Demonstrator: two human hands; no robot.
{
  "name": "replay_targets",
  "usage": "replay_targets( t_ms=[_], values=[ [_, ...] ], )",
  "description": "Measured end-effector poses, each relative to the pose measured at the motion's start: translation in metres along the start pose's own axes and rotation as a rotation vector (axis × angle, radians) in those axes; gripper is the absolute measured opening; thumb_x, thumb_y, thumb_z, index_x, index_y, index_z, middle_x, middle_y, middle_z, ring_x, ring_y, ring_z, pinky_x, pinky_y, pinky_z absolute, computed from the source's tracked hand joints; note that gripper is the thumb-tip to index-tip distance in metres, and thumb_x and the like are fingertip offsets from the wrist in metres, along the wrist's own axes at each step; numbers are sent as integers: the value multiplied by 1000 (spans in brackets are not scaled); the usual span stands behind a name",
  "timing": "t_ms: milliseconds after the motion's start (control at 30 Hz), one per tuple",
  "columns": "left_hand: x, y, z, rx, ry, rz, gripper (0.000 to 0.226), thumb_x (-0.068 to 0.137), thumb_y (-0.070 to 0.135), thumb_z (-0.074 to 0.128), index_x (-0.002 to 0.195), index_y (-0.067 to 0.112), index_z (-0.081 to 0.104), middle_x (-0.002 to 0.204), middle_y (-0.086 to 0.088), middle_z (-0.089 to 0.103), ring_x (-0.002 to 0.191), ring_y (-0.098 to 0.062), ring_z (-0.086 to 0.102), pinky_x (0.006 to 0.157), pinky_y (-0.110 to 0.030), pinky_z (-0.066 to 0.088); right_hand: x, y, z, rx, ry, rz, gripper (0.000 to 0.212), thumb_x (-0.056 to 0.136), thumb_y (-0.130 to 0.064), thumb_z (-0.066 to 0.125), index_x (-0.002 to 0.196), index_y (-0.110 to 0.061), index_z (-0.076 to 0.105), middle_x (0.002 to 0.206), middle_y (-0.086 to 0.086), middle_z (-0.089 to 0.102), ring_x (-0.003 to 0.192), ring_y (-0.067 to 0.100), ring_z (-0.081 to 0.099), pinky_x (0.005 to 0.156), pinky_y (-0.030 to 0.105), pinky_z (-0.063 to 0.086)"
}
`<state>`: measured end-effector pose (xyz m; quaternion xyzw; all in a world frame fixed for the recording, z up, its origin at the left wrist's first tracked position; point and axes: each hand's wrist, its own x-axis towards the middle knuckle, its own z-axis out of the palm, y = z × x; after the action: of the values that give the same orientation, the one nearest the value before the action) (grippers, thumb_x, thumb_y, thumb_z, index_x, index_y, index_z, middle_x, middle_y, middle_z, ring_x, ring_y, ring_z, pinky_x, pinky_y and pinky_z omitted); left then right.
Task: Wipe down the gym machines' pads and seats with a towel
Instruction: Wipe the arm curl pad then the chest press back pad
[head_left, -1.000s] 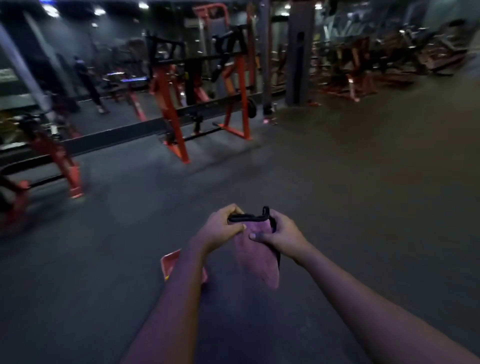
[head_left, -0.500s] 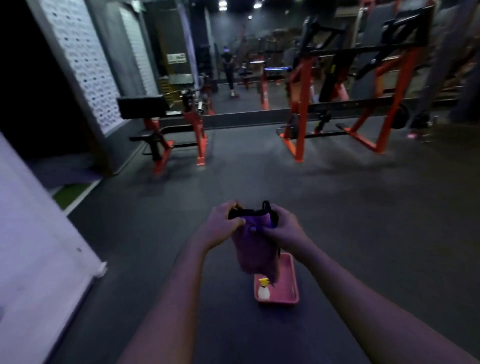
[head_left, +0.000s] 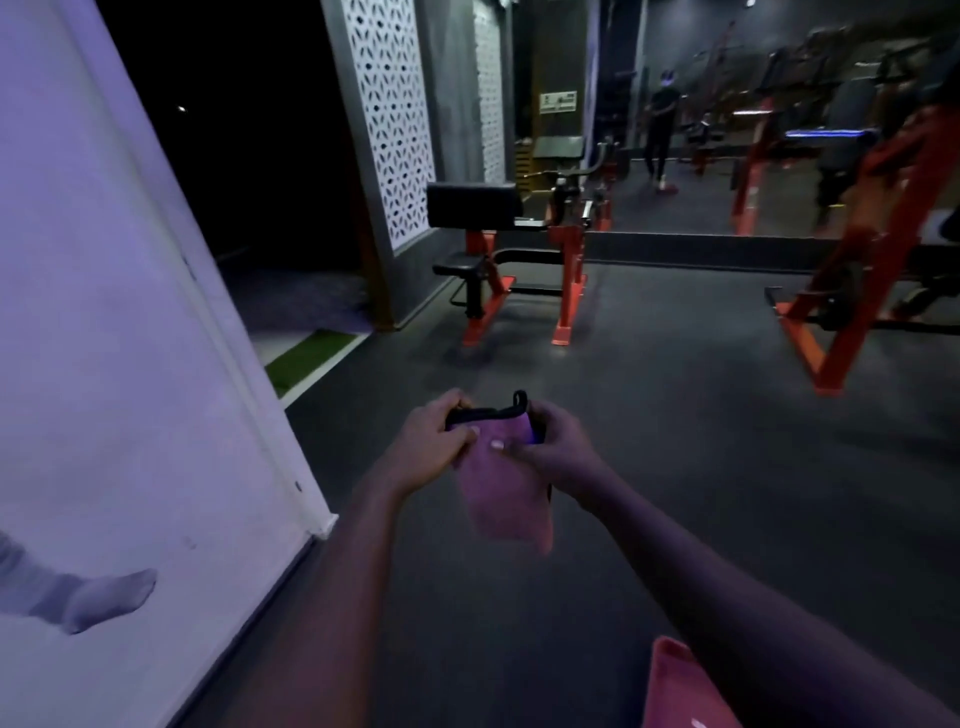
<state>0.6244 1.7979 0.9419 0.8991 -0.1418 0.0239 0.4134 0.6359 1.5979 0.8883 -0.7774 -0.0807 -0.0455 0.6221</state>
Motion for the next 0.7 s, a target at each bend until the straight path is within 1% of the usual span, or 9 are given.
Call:
replay_targets(
  t_ms=[100,133,200,267,333,400,467,600,700],
  values=[
    [69,-44,-19,-23,37,-25,12,90,7,64,96,18,63,89,-5,70,68,-4,61,59,-13,45,86,18,24,26,-48,-19,38,73,-17,90,105,-12,70,104,11,76,92,18,69,88,54,58],
    [81,-51,-22,-24,41,-32,12,90,8,64,96,18,63,90,-5,70,70,-6,62,59,-14,46,100,22,27,26,-55,-27,42,71,-23,91,105,-13,70,104,11,76,92,18,69,87,53,59],
    [138,-87,-37,-44,66,-47,11,90,8,64,95,17,63,89,-5,70,71,-10,62,61,-17,47,167,35,46,21,-70,-45,50,65,-35,90,106,-14,70,104,9,76,95,21,71,86,52,60],
    [188,-111,-51,-59,76,-39,10,91,8,64,94,17,62,87,-5,69,70,-9,60,63,-20,48,226,41,58,-3,-72,-71,49,67,-31,91,107,-13,70,104,8,76,94,22,71,86,52,60],
    [243,-138,-70,-58,67,-33,10,91,8,64,93,17,62,87,-6,69,71,-9,60,65,-25,50,286,44,70,-24,-65,-80,45,69,-27,91,107,-14,70,103,6,76,91,18,71,85,52,60],
    [306,-163,-91,-58,61,-27,10,91,8,64,93,18,62,88,-9,70,72,-12,62,69,-37,55,350,43,80,-46,-58,-84,48,66,-35,89,107,-18,70,101,3,76,95,22,72,84,51,60],
    [364,-183,-111,-56,43,-19,11,90,9,64,93,19,62,89,-12,70,72,-15,63,71,-42,55,406,41,87,-66,-43,-94,46,67,-35,87,107,-19,70,101,1,76,97,23,72,84,50,60],
    [483,-220,-138,-58,52,18,10,88,10,64,93,19,63,88,-12,69,70,-12,58,67,-35,51,527,50,100,-76,-8,-81,36,75,-19,88,107,-18,70,99,0,76,96,22,73,84,47,60],
    [560,-251,-146,-67,39,15,7,84,19,63,91,22,62,86,-7,69,71,-9,57,69,-33,49,607,68,106,-85,15,-98,37,75,-22,89,107,-18,71,98,-1,76,94,20,73,81,41,61]
  ],
)
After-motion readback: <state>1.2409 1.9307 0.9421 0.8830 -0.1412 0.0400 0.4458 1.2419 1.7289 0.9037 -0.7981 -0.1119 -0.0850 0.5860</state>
